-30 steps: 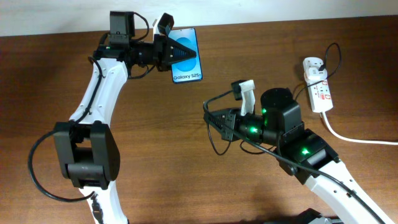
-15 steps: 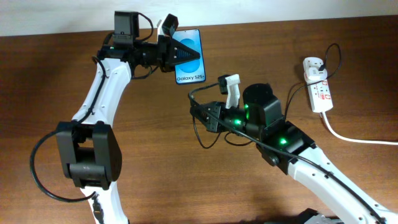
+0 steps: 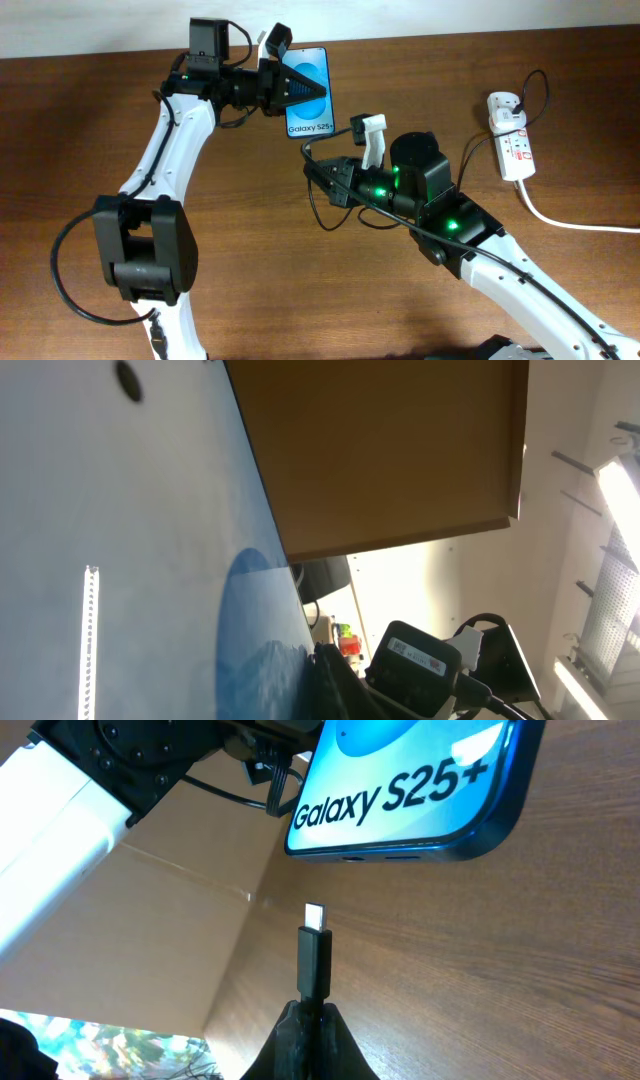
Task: Plug charger to phone and switch on socket
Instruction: 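Lift the plug with the right gripper up to the phone's bottom port, then push the plug upward into the phone's port with the right gripper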
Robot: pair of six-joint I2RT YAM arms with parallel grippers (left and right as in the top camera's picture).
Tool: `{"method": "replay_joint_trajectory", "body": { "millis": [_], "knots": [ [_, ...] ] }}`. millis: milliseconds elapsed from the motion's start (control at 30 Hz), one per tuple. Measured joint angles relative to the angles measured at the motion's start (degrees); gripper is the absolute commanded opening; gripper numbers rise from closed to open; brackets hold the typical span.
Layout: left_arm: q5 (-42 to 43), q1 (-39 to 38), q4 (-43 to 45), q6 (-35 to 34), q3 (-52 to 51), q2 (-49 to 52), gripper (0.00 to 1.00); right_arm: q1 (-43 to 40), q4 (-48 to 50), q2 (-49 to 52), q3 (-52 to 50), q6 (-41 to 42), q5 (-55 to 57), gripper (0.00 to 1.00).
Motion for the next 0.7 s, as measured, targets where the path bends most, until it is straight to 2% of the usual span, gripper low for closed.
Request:
{"method": "replay_joint_trajectory", "body": {
  "millis": [700],
  "knots": [
    [0.00, 0.00, 0.00, 0.20, 0.00, 0.00, 0.00, -1.11, 0.09, 0.00, 0.00, -0.24, 1.07, 0.04]
  ]
}}
